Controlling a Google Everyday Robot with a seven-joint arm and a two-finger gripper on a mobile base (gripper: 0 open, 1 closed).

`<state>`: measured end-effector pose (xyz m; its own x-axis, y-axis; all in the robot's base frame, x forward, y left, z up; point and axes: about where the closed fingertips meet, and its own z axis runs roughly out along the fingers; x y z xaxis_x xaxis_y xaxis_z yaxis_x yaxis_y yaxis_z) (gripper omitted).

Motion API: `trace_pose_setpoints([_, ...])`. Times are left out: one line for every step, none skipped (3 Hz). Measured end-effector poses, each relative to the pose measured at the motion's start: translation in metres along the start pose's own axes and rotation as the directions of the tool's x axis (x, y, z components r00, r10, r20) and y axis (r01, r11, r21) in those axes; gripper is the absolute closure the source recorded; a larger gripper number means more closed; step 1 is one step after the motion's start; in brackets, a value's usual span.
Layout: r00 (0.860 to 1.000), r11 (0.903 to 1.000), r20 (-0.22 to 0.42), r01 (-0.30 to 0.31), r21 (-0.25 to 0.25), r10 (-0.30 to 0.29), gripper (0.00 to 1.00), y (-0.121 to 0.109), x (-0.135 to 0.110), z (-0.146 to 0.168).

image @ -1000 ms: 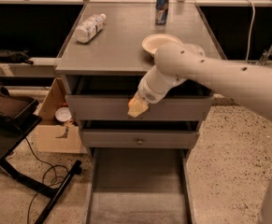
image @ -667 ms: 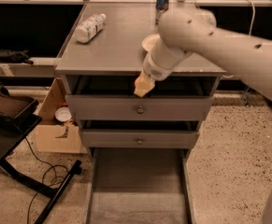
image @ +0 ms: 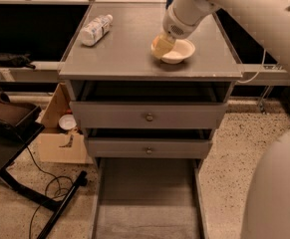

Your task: Pick orange from bottom drawer and place on counter

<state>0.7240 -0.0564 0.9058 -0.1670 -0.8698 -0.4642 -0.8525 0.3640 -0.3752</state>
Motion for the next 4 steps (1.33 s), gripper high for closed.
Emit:
trace_pose_setpoints([0.994, 0.9903, 0.108, -0.028, 0.136, 0.013, 1.0, -0.074, -0.032, -0.005])
trace_pose_setpoints([0.982, 0.9787, 0.186, -0.063, 0.196, 0.026, 1.0, -0.118, -0.05, 0.018])
trace_pose_setpoints([0.972, 0.9695, 0.226, -0.115, 0.217, 0.064, 1.0, -0.146, -0.061, 0.065])
trace_pose_setpoints([0.975, 0.9714, 0.2, -0.133, 0.197, 0.093, 1.0, -0.149, -0.065, 0.117])
